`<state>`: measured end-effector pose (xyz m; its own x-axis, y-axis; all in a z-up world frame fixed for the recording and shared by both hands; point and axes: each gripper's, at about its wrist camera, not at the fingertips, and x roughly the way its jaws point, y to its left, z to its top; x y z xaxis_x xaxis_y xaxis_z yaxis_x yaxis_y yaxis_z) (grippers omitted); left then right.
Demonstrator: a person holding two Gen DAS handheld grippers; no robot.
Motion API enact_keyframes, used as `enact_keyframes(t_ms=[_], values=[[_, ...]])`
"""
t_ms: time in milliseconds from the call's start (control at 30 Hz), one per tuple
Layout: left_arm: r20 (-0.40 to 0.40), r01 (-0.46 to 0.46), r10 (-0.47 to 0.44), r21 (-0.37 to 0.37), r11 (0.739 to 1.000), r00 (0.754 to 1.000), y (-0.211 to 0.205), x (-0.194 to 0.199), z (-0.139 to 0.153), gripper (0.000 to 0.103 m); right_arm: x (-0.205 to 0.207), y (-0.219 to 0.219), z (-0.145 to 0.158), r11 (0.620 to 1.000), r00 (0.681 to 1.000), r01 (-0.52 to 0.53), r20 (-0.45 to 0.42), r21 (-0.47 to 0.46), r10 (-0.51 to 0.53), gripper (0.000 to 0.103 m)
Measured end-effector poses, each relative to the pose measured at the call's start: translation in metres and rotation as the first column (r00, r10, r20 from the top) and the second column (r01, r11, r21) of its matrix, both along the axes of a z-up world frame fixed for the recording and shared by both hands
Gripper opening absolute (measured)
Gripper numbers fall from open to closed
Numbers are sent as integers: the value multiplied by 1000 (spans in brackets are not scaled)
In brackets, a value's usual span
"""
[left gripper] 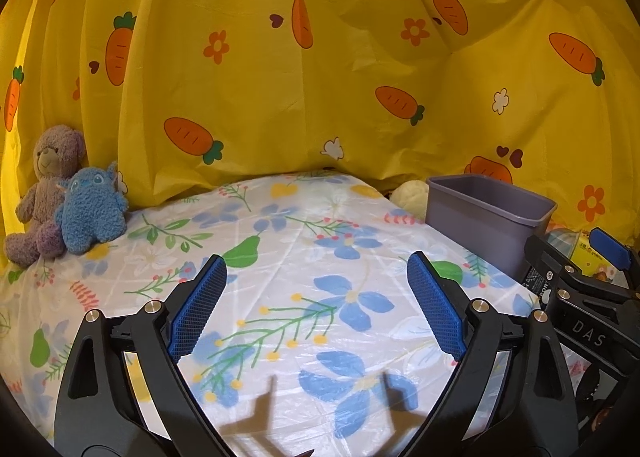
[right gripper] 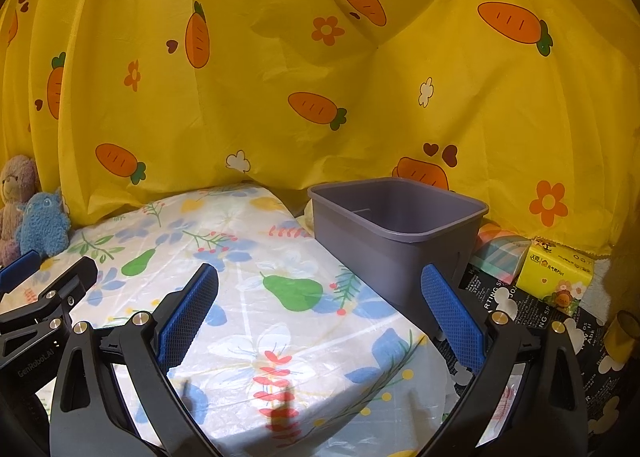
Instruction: Collect trash
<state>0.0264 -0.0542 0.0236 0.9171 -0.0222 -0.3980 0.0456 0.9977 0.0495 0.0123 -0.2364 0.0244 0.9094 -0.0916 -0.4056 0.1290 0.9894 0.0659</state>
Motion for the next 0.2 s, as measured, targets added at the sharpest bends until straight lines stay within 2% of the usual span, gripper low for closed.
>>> enact_keyframes(t_ms=[200], values=[[-15, -22, 22, -26, 999, 1000, 5, 4, -1, 96, 4, -2, 0, 1000, 1000, 6, 1, 5, -6, 98]])
